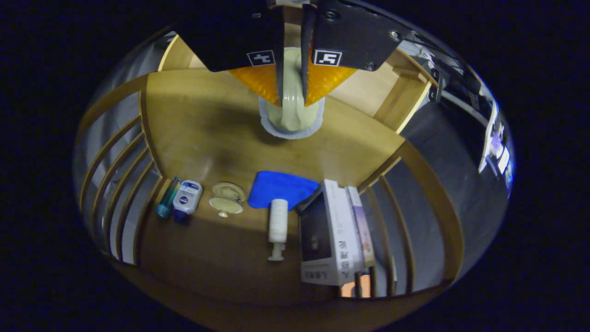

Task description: Pull open the drawer, take out the items inside it, and place them on the countertop above the cabinet.

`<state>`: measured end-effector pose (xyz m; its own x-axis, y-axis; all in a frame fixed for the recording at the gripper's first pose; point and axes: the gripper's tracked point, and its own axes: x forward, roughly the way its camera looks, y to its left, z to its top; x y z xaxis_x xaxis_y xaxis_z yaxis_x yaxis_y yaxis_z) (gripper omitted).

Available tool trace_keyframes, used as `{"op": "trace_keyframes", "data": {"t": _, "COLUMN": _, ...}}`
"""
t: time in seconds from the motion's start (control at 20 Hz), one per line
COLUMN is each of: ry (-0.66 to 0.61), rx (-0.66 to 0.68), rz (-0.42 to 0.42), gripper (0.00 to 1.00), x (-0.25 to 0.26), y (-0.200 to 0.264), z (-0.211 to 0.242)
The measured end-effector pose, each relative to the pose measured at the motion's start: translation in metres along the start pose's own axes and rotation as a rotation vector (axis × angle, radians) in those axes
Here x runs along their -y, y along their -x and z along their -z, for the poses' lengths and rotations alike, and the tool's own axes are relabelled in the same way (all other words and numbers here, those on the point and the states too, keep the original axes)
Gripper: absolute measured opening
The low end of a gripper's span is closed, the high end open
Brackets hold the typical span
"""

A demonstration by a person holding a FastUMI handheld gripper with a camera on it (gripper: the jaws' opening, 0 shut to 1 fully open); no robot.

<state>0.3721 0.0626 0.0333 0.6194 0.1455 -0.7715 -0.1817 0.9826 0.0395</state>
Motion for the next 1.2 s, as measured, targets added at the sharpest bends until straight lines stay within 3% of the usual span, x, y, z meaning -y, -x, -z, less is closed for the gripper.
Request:
{"op": "trace_keyframes", "data": {"t": 0.25, "ry": -0.1, "rx": 0.001, "rz": 0.049, "gripper": 0.18, "x": 0.012, "y": -0.019, "z": -0.016}}
{"op": "trace_keyframes", "data": {"t": 0.55, "ry": -0.116, "rx": -0.001, "rz": 0.113, "gripper": 0.18, "x": 0.02, "y": -0.04, "z": -0.025}}
{"op": "trace_keyframes", "data": {"t": 0.8, "ry": -0.039, "rx": 0.018, "rz": 0.14, "gripper": 0.39, "x": 0.016, "y": -0.052, "z": -0.017}}
{"op": "trace_keyframes", "data": {"t": 0.95, "ry": -0.006, "rx": 0.043, "rz": 0.162, "gripper": 0.71, "x": 0.015, "y": -0.05, "z": -0.022}}
{"op": "trace_keyframes", "data": {"t": 1.2, "ry": 0.003, "rx": 0.101, "rz": 0.186, "gripper": 0.71, "x": 0.013, "y": -0.038, "z": -0.024}}
